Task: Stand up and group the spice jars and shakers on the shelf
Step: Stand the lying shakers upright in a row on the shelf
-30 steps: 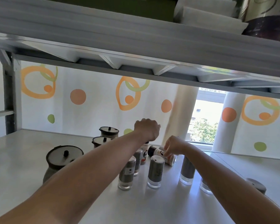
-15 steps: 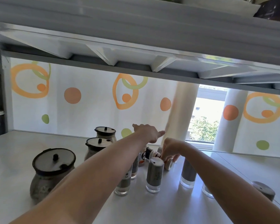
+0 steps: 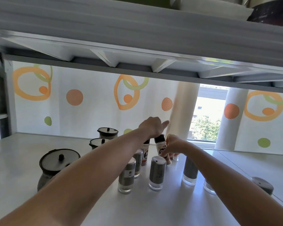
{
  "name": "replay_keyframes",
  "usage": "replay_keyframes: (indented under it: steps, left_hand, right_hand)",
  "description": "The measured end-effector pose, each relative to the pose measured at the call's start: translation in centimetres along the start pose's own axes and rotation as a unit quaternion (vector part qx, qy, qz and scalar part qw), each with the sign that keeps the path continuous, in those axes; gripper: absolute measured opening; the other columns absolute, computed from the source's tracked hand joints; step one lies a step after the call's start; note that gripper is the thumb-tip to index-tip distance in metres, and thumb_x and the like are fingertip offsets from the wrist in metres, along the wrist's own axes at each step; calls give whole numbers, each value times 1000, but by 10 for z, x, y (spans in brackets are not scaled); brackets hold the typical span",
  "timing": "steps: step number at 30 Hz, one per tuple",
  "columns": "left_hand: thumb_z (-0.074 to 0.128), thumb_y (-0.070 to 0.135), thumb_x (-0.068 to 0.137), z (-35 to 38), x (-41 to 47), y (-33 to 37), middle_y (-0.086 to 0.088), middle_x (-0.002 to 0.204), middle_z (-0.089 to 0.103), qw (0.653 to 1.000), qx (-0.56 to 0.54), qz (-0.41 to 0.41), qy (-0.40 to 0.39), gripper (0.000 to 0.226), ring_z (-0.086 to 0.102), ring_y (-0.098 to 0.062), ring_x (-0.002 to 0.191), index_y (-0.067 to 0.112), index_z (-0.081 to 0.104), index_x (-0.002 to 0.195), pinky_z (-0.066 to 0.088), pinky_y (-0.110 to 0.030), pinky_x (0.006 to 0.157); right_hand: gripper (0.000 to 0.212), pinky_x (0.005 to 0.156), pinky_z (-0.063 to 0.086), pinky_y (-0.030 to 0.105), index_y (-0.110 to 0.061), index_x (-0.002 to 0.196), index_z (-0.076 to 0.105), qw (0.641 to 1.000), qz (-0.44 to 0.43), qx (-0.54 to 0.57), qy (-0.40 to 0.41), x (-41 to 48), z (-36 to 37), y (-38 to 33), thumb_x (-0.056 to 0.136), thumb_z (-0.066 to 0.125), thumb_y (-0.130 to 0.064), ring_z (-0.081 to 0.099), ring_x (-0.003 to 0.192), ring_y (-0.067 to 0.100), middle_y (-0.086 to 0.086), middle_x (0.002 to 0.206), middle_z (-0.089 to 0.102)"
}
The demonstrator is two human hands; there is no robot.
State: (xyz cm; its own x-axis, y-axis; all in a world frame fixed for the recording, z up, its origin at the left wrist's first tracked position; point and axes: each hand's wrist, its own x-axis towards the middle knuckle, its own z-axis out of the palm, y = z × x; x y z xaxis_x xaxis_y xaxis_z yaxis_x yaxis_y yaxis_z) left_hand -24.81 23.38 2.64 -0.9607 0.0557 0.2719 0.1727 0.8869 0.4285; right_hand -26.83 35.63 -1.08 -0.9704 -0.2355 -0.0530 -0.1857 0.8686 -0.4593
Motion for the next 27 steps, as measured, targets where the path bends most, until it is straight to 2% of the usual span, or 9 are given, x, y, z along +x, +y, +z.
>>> replay_keyframes:
  steps: [5, 9, 11, 13, 16, 19, 21, 24, 27]
  left_hand:
    - [35, 50, 96, -6, -6, 2, -13, 97, 72, 998, -5, 66, 9, 61, 65, -28, 92, 2, 72, 90, 50, -38, 89]
    - [37, 50, 96, -6, -9, 3, -13, 100, 71, 997, 7, 81, -18, 58, 64, -28, 94, 2, 71, 94, 49, -37, 88]
    - [37, 50, 95, -5, -8, 4, -13, 102, 71, 996, -5, 80, -24, 58, 64, -27, 95, 3, 72, 94, 49, -38, 90]
    - [37, 50, 96, -5, -6, 6, -12, 102, 71, 996, -10, 84, -32, 58, 64, -25, 94, 4, 73, 94, 48, -36, 88]
    - [35, 51, 96, -4, -2, 11, -11, 100, 72, 995, -14, 87, -46, 60, 62, -21, 83, 4, 73, 90, 47, -35, 86]
    - [33, 50, 97, -4, 4, 11, -15, 97, 73, 994, -57, 76, -61, 64, 61, -20, 75, 2, 73, 86, 48, -34, 86]
    - [30, 50, 98, -3, 10, 10, -17, 102, 71, 993, -81, 54, -62, 64, 60, -21, 76, 1, 72, 93, 47, -32, 85]
    - [23, 52, 98, -1, 21, 12, -18, 115, 63, 993, -81, -8, -88, 65, 55, -25, 89, 4, 63, 114, 42, -32, 84]
    - [16, 56, 96, 2, 30, 20, -15, 123, 52, 984, -103, -50, -140, 70, 51, -26, 101, 5, 46, 134, 42, -34, 92]
  right_hand:
    - [58, 45, 47, 18, -6, 111, 52, 1000, -13, 27, 5, -2, 2, -3, 62, 84, -9, 62, 65, 14, 7, 92, 61]
    - [63, 66, 56, 25, -8, 121, 48, 999, -4, 12, -29, -6, -2, -3, 68, 81, -9, 69, 82, 20, 13, 110, 67]
    - [63, 81, 56, 32, -8, 125, 47, 999, -1, -11, -51, -10, -10, -4, 71, 79, -9, 69, 97, 23, 14, 116, 66]
    - [61, 87, 53, 35, -6, 127, 46, 997, 8, -24, -69, -13, -21, -3, 74, 75, -6, 67, 103, 25, 15, 116, 66]
    - [49, 73, 54, 28, 0, 125, 51, 998, 31, -15, -55, -11, -37, 3, 80, 69, -4, 67, 85, 23, 16, 102, 68]
    - [37, 54, 49, 19, 6, 113, 61, 999, 37, 0, 22, 1, -44, 16, 80, 69, -8, 60, 67, 17, 16, 95, 67]
    - [38, 50, 48, 19, 6, 110, 63, 998, 34, -4, 49, 10, -43, 22, 77, 73, -10, 59, 67, 18, 15, 96, 66]
    - [46, 60, 53, 26, 3, 114, 61, 998, 26, -39, 36, 21, -34, 26, 75, 76, -16, 64, 90, 27, 16, 113, 65]
    - [51, 60, 49, 22, -1, 117, 59, 996, 21, -80, 21, 27, -25, 27, 74, 77, -22, 58, 86, 22, 15, 114, 64]
